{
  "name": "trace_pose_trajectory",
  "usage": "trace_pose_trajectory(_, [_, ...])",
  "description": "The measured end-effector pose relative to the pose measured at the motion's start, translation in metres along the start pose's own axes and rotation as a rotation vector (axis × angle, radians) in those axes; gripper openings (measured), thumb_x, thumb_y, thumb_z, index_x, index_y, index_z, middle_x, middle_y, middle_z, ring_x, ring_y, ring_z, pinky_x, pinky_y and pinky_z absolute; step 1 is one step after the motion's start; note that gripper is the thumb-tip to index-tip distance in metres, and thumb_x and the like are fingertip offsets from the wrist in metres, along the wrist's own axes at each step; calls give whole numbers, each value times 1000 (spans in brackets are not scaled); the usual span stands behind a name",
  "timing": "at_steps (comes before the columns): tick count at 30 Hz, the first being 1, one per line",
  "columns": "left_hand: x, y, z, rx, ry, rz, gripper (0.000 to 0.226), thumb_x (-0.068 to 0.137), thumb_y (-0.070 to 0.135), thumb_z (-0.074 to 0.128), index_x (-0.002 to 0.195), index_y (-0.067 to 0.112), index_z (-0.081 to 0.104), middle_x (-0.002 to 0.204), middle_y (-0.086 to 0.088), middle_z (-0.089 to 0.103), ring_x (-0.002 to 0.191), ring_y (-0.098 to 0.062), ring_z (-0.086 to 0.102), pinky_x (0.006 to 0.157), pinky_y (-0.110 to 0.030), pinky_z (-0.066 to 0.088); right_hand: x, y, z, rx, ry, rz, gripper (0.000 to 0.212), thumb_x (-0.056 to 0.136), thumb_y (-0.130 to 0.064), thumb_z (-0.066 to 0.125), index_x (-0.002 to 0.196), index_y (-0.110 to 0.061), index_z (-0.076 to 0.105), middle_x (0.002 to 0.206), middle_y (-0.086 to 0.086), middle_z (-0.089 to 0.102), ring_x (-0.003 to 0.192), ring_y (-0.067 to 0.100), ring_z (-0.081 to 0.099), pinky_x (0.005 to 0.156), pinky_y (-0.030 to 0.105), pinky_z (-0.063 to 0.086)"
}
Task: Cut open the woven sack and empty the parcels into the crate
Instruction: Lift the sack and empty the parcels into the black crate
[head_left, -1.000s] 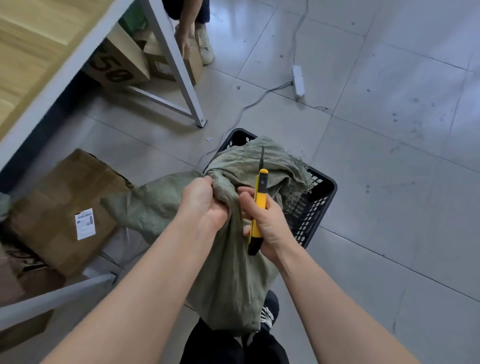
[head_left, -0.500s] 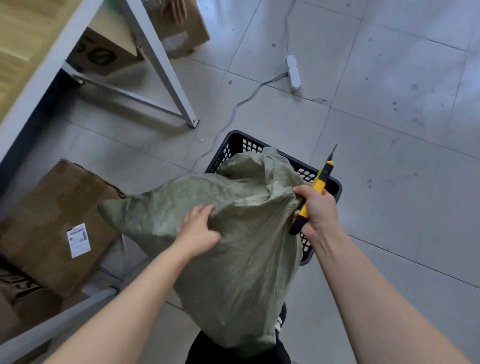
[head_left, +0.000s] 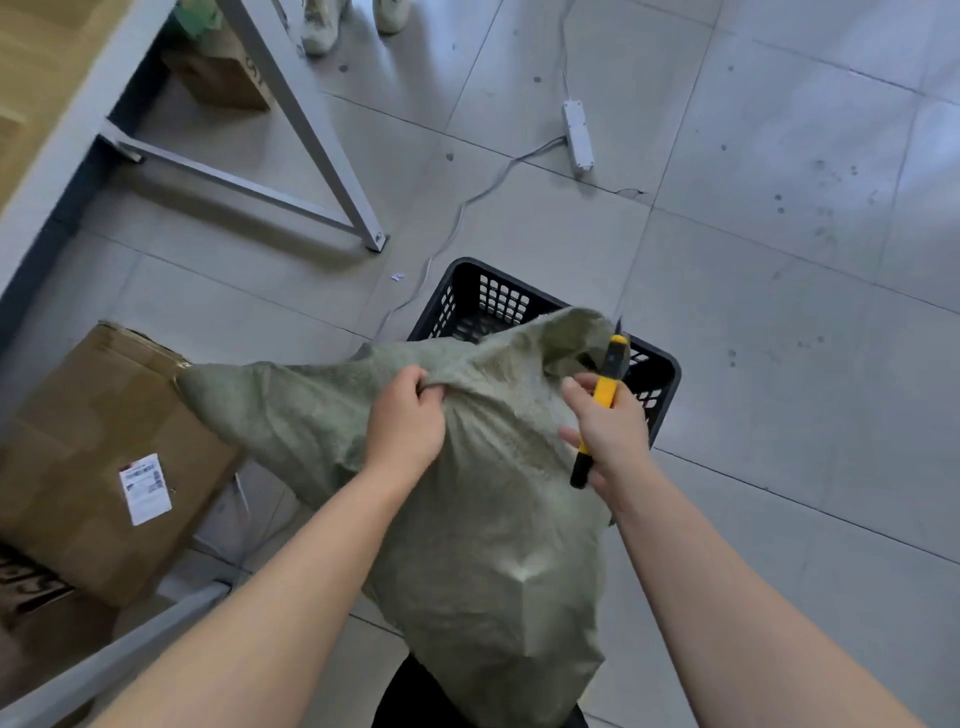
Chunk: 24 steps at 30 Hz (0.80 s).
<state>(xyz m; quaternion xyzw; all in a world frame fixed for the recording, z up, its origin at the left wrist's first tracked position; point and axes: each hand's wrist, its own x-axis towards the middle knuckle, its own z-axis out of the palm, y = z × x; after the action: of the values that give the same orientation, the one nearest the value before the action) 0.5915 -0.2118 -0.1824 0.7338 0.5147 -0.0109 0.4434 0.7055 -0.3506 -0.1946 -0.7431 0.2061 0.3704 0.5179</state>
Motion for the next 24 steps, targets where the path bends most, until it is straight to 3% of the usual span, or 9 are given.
trace_pose_trajectory(4, [24, 28, 11, -154, 3, -127, 19, 96, 16, 47, 78, 10, 45, 66, 1, 43, 58, -13, 37, 51, -28, 27, -15, 21, -7, -316, 66, -110, 20, 74, -37, 74, 75, -22, 62, 68, -2, 60, 66, 21, 55, 65, 37, 49])
trace_pose_trajectory(7, [37, 32, 16, -162, -14, -190, 16, 97, 16, 45, 82, 9, 45, 67, -1, 40, 61, -17, 34, 53, -29, 25, -24, 35, -12, -481, 116, -192, 42, 71, -52, 72, 75, -13, 56, 81, 7, 64, 70, 23, 58, 57, 31, 40])
trace_pose_trajectory(9, [42, 34, 18, -176, -14, -221, 18, 97, 16, 45, 80, 9, 45, 67, -2, 41, 62, -17, 35, 53, -28, 25, -29, 44, -14, -558, 128, -209, 54, 62, -67, 70, 69, -17, 50, 90, 9, 61, 76, 25, 58, 58, 32, 40])
trace_pose_trajectory(12, [49, 38, 21, -305, -4, -339, 16, 96, 10, 44, 81, 11, 47, 67, -1, 40, 57, -13, 33, 52, -25, 24, -41, 60, -15, -709, 93, -152, 63, 46, -80, 68, 65, -23, 45, 83, -1, 55, 74, 20, 54, 61, 34, 45])
trace_pose_trajectory(14, [55, 38, 23, -458, 9, -470, 14, 95, 5, 45, 82, 12, 46, 69, 0, 38, 56, -12, 30, 51, -25, 21, -49, 66, -14, -776, 98, -149, 60, 51, -72, 74, 71, -21, 51, 85, -3, 50, 76, 19, 52, 66, 34, 45])
trace_pose_trajectory(17, [61, 35, 27, -595, 0, -558, 16, 92, 4, 45, 79, 13, 45, 76, -5, 41, 63, -15, 33, 54, -26, 24, -49, 63, -10, -815, 147, -149, 35, 75, -47, 73, 80, -17, 56, 86, -1, 54, 77, 22, 50, 65, 31, 39])
trace_pose_trajectory(21, [67, 32, 24, -400, -12, -327, 24, 94, 18, 50, 71, 15, 50, 76, -7, 54, 71, -20, 49, 62, -29, 39, -36, 40, -6, -858, 250, -190, 12, 87, -24, 59, 83, -15, 52, 77, 3, 51, 74, 28, 50, 63, 31, 36])
trace_pose_trajectory(23, [67, 30, 15, -115, -95, -64, 15, 94, 25, 52, 85, 13, 56, 80, -4, 56, 79, -23, 52, 68, -31, 41, -29, 25, -9, -835, 324, -223, 8, 87, -20, 58, 87, -12, 55, 78, 5, 51, 77, 31, 53, 64, 32, 35])
trace_pose_trajectory(24, [67, 26, 10, 64, -170, 46, 19, 93, 28, 53, 102, 13, 59, 94, -5, 61, 91, -24, 56, 78, -32, 43, -26, 18, -12, -824, 355, -249, 8, 88, -19, 58, 88, -12, 55, 78, 5, 51, 78, 32, 54, 64, 32, 35])
